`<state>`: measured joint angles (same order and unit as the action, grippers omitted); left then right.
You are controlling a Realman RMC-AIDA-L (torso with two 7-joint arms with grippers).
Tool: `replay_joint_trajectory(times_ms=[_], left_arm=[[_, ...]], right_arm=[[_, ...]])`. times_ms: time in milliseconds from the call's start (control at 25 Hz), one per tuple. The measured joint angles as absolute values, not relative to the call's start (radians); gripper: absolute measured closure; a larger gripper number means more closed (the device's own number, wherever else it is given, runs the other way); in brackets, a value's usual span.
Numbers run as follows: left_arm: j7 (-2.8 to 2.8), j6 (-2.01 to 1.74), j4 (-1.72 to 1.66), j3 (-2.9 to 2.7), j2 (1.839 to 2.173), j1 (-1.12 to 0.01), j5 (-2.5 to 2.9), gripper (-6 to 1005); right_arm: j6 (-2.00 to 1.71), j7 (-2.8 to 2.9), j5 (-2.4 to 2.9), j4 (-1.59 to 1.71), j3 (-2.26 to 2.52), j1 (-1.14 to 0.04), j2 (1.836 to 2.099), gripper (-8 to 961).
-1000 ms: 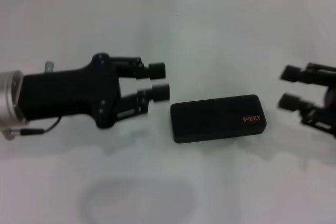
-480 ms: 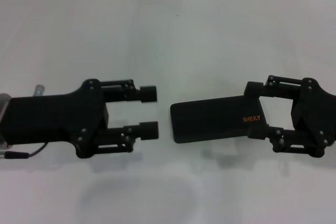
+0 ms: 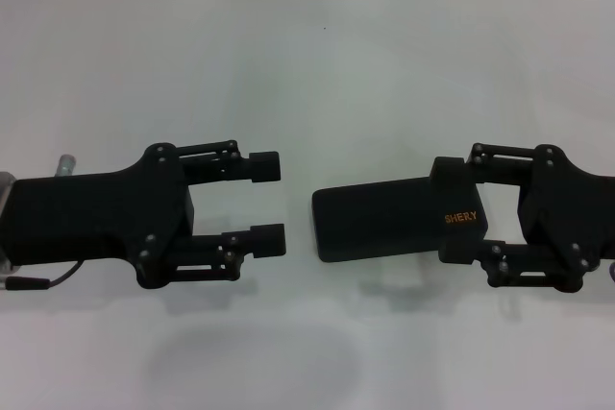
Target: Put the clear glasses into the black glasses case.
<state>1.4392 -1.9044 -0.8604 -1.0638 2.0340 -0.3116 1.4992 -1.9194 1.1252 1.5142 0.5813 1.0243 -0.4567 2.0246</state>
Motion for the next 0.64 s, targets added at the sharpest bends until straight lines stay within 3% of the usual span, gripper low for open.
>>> replay_joint_trajectory(times_ms=[640], left_arm=[[1.42,-1.904,-0.85,-1.063,2.037,-0.31,1.499,268]], right_arm=[[-1.912,1.122,1.495,0.581,1.018,-0.459,2.025,278]])
